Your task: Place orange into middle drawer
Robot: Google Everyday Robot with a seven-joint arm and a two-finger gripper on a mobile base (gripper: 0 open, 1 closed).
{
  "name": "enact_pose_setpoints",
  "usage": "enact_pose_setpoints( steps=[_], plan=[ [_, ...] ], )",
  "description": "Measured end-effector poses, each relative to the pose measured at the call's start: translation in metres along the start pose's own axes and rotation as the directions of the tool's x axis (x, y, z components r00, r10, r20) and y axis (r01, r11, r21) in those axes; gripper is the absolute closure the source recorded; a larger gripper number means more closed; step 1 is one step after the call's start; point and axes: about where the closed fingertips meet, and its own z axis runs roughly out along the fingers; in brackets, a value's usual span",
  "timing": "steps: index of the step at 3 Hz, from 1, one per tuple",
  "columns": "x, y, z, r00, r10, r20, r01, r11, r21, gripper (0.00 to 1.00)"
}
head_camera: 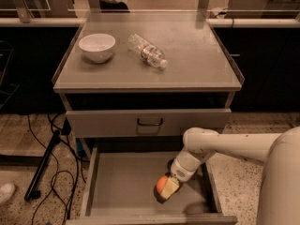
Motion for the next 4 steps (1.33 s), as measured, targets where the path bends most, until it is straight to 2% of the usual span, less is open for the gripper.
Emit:
enact_pose_setpoints(
  steps=[2,3,4],
  plan=[
    [0.01,-0.025,0.032,0.999,0.038,-0.018,-0.038,0.9987,-0.033,1.0],
    [0.019,-0.036,0.053,0.997,0.074,-0.027,-0.076,0.9948,-0.067,1.0],
    [0.025,-0.039,0.06,0.995,0.093,-0.029,-0.095,0.9919,-0.084,1.0]
  ],
)
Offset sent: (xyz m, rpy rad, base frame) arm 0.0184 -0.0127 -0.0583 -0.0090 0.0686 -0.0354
